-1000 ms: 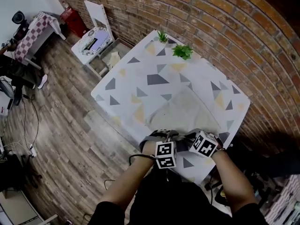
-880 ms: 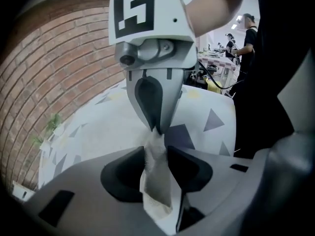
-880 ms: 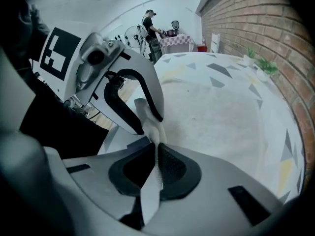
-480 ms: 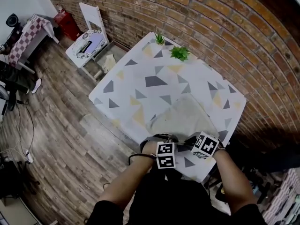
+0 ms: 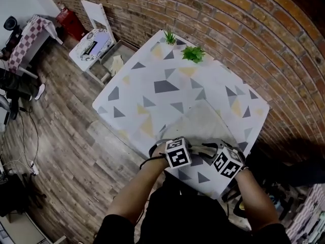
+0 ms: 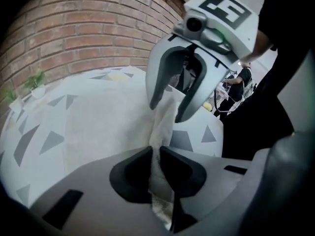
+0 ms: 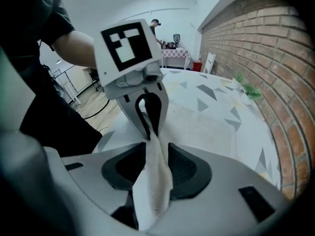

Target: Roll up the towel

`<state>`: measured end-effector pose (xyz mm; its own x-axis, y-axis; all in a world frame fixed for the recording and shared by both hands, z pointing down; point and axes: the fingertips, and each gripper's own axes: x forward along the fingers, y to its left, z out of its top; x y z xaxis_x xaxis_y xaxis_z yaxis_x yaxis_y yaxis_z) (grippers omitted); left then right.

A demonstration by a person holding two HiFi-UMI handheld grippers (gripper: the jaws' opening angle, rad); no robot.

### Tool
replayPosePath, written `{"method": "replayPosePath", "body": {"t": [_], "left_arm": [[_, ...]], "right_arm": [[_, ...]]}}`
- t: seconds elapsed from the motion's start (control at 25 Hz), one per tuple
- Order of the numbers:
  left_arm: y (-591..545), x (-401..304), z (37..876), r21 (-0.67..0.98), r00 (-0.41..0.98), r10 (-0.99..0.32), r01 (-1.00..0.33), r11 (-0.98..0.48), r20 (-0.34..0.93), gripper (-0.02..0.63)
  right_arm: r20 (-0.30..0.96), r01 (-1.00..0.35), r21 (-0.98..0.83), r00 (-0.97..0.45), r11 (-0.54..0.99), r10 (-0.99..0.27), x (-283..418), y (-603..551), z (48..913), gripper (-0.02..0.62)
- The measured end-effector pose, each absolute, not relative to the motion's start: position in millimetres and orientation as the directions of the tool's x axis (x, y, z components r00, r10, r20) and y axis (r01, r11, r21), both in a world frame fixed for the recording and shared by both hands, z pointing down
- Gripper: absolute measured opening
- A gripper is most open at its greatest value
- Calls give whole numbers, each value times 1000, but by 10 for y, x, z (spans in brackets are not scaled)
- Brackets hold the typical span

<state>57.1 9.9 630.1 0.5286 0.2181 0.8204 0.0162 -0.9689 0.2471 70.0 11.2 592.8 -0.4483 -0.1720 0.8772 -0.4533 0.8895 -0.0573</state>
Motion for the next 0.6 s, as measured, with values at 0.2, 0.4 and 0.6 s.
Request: {"method": "replayPosePath", "body": {"t": [0.2,0.4,0.6], "left_arm": [[89,554,6300,340,534,283,-8,-941,797,55],[27,465,6252,174,532,161,25,-984,831,108],[21,414,6072,-18,564,-2,23,-1000,826,144]], "right_arm": [[918,-360,10,-367,933,-151,684,279,6242,169],[912,-402,-128,-406,907,-52,693,278,6363,57],[881,-438,-284,-470,853,52,724,181,6333,54]]}}
